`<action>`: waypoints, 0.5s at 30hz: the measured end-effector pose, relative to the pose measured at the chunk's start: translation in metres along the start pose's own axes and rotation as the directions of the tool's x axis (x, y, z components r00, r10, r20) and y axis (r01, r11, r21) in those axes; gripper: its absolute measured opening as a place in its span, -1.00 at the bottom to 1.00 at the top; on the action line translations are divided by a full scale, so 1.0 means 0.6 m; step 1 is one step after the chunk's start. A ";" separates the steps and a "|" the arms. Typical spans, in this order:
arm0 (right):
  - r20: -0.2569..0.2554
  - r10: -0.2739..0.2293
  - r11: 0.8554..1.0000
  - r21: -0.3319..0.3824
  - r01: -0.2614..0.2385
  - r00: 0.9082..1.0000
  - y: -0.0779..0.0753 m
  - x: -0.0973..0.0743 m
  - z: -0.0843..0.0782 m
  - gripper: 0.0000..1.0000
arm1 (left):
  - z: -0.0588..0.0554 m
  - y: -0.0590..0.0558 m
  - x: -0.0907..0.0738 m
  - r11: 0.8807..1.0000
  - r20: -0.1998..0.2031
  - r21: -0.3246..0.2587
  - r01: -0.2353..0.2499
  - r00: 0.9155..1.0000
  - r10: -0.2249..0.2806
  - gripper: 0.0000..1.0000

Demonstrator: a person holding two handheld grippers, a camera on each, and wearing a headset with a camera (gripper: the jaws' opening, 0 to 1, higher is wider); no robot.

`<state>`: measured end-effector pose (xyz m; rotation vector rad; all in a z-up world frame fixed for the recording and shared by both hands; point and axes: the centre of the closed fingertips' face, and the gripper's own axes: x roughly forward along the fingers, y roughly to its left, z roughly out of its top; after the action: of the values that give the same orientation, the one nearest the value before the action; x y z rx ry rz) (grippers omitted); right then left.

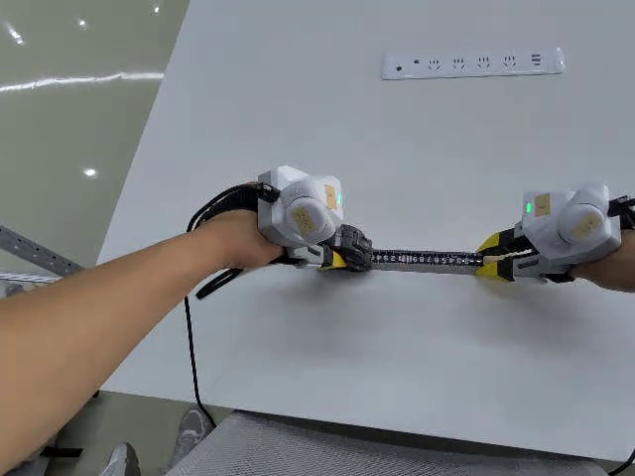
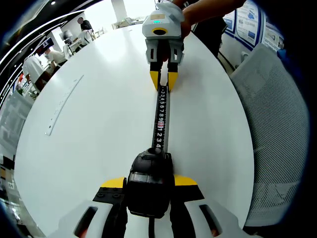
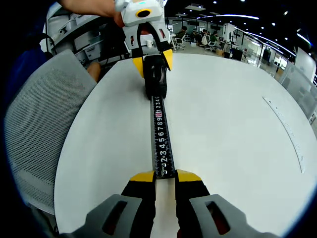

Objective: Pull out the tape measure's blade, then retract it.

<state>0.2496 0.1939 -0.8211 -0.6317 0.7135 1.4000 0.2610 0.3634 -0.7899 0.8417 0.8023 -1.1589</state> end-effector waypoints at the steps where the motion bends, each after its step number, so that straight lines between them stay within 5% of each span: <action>1: -0.001 0.000 1.000 0.002 0.000 1.000 0.000 -0.002 -0.002 -0.81 | 0.000 0.000 0.000 1.000 0.000 0.000 0.000 1.000 0.000 -0.42; 15: -0.023 -0.007 1.000 0.011 0.007 1.000 0.001 -0.029 -0.028 -0.81 | 0.002 -0.003 -0.002 1.000 -0.005 0.006 0.003 1.000 -0.003 -0.42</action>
<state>0.2472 0.1702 -0.8186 -0.6415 0.7364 1.3834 0.2589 0.3626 -0.7887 0.8489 0.8048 -1.1628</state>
